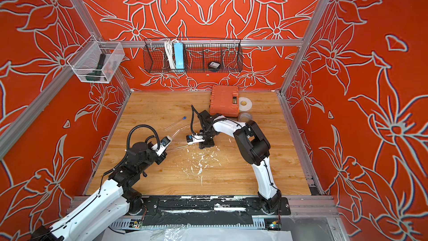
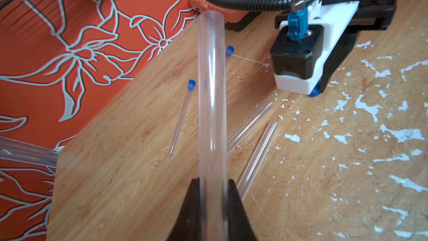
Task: Insert stoppers into test tubes
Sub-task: Pick up the stopper from the center of the board.
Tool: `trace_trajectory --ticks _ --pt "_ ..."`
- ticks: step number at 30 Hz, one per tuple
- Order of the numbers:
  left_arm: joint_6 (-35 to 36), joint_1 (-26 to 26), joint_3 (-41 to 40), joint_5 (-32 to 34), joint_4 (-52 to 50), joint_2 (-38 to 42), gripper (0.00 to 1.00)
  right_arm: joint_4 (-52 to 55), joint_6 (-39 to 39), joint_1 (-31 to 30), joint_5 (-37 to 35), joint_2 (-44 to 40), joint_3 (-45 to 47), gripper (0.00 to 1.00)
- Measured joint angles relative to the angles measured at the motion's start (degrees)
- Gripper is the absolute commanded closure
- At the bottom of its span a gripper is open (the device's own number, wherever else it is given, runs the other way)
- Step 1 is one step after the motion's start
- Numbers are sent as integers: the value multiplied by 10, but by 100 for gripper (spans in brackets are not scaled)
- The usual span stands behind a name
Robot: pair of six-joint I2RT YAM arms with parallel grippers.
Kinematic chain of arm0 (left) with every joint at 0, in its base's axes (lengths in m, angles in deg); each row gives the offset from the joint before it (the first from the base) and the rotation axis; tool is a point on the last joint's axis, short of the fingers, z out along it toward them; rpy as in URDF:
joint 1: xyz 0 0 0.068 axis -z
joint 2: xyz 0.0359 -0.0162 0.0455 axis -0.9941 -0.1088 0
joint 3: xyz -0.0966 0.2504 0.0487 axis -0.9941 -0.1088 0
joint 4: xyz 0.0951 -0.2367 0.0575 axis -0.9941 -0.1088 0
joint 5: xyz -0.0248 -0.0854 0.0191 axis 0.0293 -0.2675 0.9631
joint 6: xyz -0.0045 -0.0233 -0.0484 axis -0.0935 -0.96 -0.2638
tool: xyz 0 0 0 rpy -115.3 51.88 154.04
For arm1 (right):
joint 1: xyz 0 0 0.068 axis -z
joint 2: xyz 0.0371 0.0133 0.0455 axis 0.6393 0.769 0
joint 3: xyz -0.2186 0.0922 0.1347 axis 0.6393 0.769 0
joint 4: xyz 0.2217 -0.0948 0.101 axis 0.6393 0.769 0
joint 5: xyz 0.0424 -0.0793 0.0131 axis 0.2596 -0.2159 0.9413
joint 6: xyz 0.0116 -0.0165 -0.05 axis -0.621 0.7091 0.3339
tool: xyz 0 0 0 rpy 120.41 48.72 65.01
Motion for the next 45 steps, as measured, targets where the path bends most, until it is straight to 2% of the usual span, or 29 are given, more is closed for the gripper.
trace_trajectory --ticks 9,31,45 --pt "12 -3 0 -4 0 -2 100 -19 0 -5 -2 -22 37 82" --pt "15 -11 -3 -21 4 22 100 11 -20 -16 -59 -90 120 79" --pt "15 -11 -3 -27 4 22 100 24 -31 -19 -68 -92 121 60"
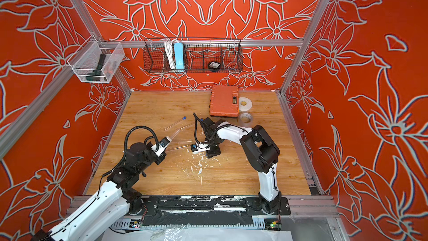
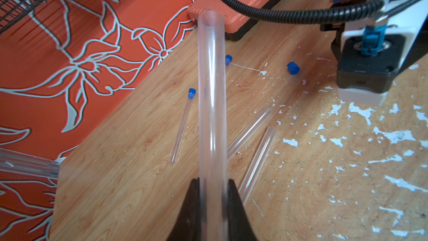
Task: Insert stoppers into test tubes
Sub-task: Pick up the stopper from the center of the board.
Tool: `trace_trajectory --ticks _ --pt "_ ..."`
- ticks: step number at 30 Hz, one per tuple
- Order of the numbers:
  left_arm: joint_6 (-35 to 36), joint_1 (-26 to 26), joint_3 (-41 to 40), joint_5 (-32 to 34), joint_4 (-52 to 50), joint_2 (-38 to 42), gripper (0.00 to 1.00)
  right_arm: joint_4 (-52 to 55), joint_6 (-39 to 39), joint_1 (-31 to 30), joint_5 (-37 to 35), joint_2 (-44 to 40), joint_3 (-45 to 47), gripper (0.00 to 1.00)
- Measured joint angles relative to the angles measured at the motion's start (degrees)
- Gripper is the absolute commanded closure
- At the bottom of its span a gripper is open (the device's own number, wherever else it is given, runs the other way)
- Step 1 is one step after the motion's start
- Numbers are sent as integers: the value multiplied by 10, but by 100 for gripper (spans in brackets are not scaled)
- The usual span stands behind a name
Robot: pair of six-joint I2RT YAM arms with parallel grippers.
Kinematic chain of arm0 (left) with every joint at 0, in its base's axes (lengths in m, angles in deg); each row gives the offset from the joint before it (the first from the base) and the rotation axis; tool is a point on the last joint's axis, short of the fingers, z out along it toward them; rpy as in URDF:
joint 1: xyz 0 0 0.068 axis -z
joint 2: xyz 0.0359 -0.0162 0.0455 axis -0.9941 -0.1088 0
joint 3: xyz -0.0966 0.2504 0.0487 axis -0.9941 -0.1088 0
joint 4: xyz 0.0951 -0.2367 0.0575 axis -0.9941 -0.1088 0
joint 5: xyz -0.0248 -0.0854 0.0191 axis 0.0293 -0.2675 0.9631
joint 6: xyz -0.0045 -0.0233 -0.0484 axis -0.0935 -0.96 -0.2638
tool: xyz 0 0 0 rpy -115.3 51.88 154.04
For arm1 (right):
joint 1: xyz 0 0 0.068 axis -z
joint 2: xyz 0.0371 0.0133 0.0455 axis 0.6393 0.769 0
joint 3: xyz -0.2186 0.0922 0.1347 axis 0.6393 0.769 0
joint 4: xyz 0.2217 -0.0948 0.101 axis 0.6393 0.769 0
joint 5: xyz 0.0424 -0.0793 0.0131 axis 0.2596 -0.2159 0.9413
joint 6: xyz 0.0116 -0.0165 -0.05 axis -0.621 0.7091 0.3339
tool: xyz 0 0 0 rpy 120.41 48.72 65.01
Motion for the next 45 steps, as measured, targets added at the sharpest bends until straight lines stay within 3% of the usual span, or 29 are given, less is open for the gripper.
trace_trajectory --ticks 11,26,34,40,45 --pt "0 -3 0 0 0 0 100 -13 -6 -1 0 -63 30 47" --pt "-1 -3 0 -3 0 2 100 -46 -44 5 24 -202 110 48" --pt "-1 -3 0 -10 -1 5 100 -65 -44 47 26 -248 162 49" --pt "-1 -3 0 -21 -1 3 100 -71 -26 58 17 -233 167 51" --pt "0 -3 0 -26 -1 -5 100 -61 -18 49 20 -168 122 52"
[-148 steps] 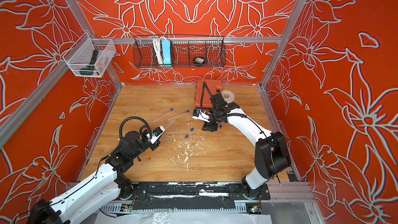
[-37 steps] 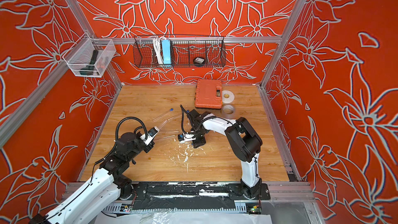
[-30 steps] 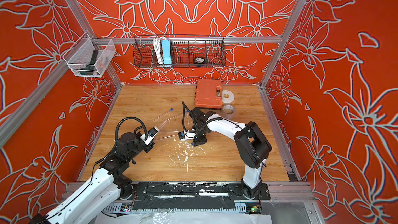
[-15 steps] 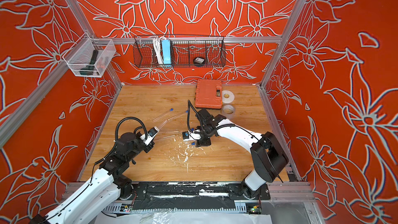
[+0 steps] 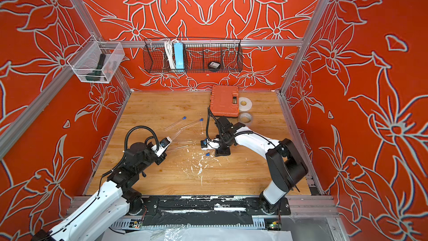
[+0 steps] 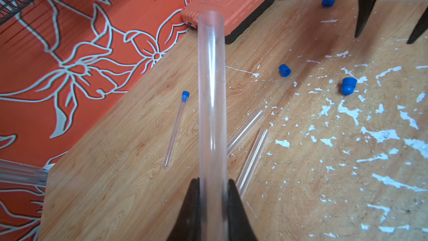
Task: Insert stoppers into test tubes
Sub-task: Pick up the stopper from the center of the board.
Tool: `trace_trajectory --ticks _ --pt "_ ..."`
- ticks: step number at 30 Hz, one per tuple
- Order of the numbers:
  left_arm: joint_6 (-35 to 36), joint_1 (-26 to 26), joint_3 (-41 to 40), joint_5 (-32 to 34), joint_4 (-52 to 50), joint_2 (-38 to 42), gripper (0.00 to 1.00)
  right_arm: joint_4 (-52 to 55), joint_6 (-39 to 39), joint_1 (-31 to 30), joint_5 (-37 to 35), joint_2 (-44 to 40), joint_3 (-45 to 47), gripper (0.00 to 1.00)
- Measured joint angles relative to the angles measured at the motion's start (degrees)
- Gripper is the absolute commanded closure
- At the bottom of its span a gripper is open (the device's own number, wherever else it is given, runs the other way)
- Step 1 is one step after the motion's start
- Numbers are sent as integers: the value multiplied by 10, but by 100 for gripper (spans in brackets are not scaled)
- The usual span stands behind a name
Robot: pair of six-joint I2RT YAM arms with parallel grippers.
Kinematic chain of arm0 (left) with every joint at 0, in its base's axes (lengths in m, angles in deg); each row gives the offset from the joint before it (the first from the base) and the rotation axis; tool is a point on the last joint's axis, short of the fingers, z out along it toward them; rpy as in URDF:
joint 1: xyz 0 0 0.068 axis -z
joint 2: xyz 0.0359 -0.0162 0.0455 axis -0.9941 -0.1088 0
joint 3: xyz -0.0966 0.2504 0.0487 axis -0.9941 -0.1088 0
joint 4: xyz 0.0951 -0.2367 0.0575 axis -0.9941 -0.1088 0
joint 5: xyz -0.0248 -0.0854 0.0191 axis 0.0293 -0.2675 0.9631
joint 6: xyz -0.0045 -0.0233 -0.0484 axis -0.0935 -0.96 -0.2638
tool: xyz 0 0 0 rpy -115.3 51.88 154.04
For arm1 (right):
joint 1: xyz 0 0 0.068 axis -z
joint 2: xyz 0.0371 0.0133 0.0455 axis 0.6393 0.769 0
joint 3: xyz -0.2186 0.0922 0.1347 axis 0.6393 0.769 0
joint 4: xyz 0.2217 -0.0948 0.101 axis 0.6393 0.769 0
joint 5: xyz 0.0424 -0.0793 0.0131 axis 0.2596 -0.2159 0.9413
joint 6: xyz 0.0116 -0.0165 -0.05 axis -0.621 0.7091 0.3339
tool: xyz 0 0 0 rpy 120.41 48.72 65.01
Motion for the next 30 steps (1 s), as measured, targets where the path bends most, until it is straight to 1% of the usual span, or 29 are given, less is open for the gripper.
trace_trajectory --ticks 7,14,24,30 --pt "0 0 0 -2 -1 -1 100 -3 2 -19 8 48 -33 53" --pt "0 0 -1 -2 -2 -1 100 -4 12 -29 10 82 -37 56" --pt "9 0 -2 -2 -2 -1 100 -12 13 -34 0 110 -53 59" --pt "11 -2 -2 -2 -1 -1 100 -12 13 -40 -3 124 -62 65"
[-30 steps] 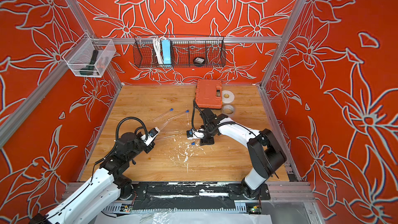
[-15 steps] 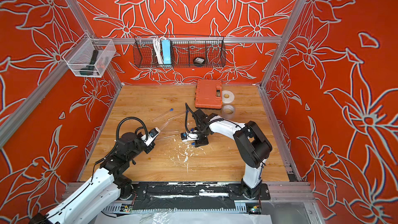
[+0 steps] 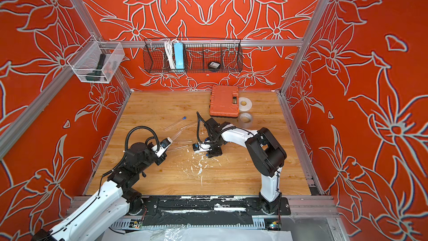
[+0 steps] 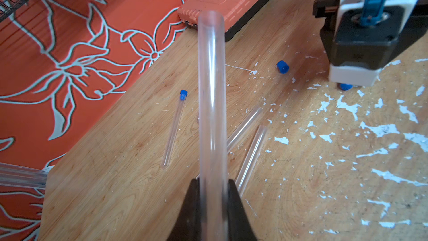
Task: Insert stoppers into test tubes
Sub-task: Pick up the stopper from the center of the board.
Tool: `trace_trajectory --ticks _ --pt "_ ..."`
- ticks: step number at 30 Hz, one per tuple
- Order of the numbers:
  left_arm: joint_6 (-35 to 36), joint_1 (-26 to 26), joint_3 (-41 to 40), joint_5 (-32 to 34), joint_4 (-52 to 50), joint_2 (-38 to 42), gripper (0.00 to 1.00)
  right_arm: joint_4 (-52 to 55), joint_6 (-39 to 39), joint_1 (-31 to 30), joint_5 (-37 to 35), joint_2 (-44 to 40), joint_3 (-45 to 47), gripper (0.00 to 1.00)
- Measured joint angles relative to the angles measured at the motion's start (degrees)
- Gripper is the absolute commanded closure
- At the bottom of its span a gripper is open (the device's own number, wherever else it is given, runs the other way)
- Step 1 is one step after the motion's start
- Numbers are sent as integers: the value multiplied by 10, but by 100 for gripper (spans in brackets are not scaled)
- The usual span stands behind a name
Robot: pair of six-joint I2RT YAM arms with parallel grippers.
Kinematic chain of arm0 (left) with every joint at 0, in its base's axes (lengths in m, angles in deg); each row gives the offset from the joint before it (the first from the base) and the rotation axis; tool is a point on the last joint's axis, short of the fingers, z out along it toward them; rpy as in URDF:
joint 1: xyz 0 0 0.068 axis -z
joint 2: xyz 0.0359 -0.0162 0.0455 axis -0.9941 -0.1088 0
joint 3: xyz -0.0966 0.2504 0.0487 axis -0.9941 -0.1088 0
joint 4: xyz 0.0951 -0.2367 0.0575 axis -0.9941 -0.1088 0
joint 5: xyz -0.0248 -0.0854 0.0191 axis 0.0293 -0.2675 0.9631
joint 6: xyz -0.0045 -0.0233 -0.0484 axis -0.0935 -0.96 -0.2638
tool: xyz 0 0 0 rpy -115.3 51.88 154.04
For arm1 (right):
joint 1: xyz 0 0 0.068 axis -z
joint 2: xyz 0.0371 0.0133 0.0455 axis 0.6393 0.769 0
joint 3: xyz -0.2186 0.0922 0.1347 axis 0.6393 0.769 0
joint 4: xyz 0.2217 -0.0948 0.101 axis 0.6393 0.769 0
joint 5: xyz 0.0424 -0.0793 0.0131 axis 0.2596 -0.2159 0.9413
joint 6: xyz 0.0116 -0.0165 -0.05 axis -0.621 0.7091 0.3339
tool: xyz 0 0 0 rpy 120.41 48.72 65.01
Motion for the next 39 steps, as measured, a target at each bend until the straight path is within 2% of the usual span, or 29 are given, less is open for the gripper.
trace_trajectory --ticks 24,29,35,39 --pt "6 -3 0 -2 -1 -1 100 5 0 -4 -18 12 -10 82" --pt "16 -5 0 -10 -3 -1 100 5 -1 -4 -17 12 -10 89" --pt "76 -5 0 -43 -18 2 100 36 -19 -4 -3 -15 -10 92" --pt "137 -4 0 -71 -39 -1 100 64 -79 -4 17 -91 2 92"
